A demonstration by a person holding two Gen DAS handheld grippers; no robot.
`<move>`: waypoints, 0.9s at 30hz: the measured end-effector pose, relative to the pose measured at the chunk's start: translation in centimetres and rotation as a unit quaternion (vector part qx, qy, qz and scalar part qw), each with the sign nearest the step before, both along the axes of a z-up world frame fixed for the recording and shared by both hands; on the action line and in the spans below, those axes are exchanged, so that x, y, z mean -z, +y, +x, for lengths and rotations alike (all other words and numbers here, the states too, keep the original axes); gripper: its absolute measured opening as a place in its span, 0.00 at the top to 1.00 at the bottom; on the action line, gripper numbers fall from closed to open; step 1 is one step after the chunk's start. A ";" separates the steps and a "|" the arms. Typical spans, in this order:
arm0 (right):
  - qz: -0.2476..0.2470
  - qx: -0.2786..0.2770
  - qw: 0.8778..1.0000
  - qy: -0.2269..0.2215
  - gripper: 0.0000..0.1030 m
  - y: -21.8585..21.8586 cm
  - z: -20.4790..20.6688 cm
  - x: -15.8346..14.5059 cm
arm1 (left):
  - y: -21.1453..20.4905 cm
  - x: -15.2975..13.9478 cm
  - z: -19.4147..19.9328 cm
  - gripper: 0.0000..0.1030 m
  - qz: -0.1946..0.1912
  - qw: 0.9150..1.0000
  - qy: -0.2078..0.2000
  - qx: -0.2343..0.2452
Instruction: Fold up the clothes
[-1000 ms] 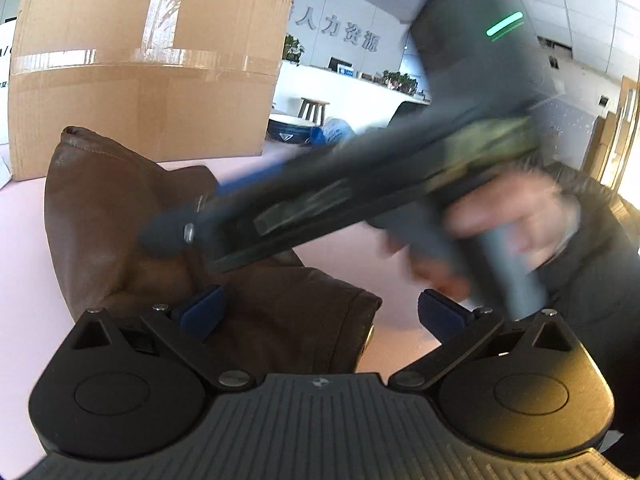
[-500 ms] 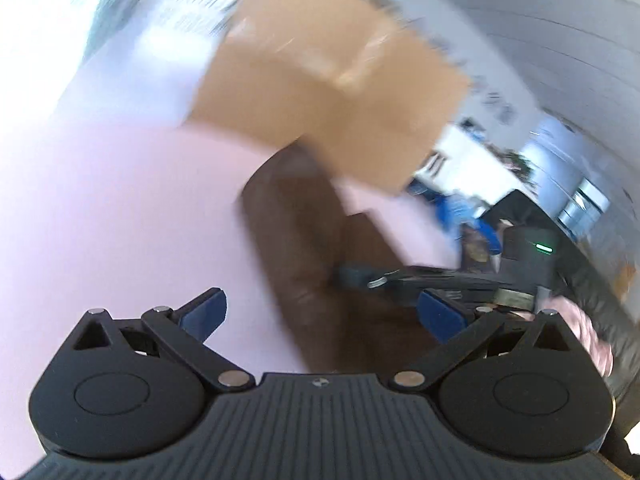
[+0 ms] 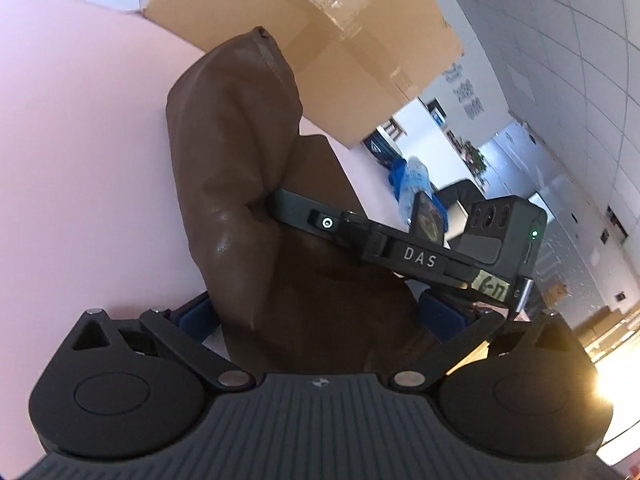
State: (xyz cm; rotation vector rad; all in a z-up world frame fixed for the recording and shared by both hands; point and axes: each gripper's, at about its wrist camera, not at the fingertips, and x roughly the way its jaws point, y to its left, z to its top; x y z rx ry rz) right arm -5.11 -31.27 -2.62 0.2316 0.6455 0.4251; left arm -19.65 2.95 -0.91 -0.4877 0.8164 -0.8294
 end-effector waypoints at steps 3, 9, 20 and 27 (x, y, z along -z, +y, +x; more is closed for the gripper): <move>0.004 0.000 1.000 0.000 0.03 -0.1 0.0 -0.1 | -1.2 -0.1 -1.0 0.00 0.029 0.999 -0.035 -0.013; 0.016 0.006 1.000 -0.001 0.00 -0.1 0.0 0.0 | -2.0 -0.6 -1.6 0.30 0.081 0.994 -0.071 -0.025; 0.034 -0.008 0.999 0.000 0.00 1.1 -1.0 -0.2 | 1.3 -1.5 0.0 0.65 0.122 0.990 -0.072 -0.014; 0.099 -0.050 0.994 0.011 0.00 1.6 -1.8 -0.5 | 4.7 -3.5 0.8 0.64 0.213 0.970 -0.114 0.020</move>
